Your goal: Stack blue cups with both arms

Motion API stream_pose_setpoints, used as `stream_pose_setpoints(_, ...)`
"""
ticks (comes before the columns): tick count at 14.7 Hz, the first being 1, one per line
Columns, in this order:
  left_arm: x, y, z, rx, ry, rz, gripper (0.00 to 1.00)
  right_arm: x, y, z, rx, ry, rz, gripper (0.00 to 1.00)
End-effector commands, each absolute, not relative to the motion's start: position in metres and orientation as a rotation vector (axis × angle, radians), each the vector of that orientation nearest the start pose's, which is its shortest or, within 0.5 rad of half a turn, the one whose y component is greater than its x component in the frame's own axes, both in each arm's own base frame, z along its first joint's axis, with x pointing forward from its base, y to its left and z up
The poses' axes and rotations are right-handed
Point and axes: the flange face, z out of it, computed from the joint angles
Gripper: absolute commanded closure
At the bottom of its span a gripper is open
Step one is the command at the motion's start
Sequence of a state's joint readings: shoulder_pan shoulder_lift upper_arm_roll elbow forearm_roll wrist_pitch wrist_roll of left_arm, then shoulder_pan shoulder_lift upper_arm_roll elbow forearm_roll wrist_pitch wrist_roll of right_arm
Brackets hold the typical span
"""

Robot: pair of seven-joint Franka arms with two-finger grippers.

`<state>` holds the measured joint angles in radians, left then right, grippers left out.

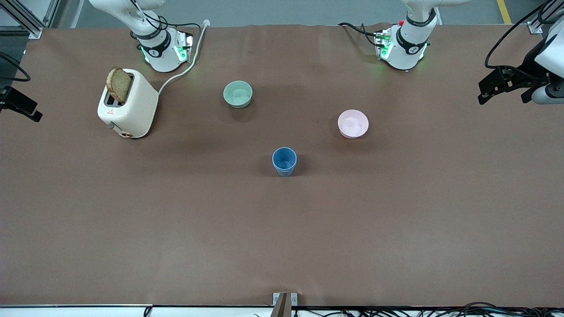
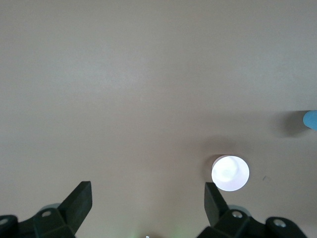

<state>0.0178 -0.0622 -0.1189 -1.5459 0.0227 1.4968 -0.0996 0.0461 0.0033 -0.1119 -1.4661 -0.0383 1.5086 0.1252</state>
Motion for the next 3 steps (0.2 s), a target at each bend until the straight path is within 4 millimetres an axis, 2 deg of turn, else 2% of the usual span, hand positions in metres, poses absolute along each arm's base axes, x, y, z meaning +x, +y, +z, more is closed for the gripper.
stream_pose_setpoints(1,0.5301,-0.0533,0.6671,-3.097,0.023,-0.035,0.0,0.5441,-0.0398,0.6676,-3.156,0.205,-0.075,0.0)
stream_pose_setpoints(3,0.5303,-0.0541,0.6683,-3.097,0.025,-0.037,0.0,0.5432,-0.0431,0.6677,-3.157,0.197,-0.067,0.0)
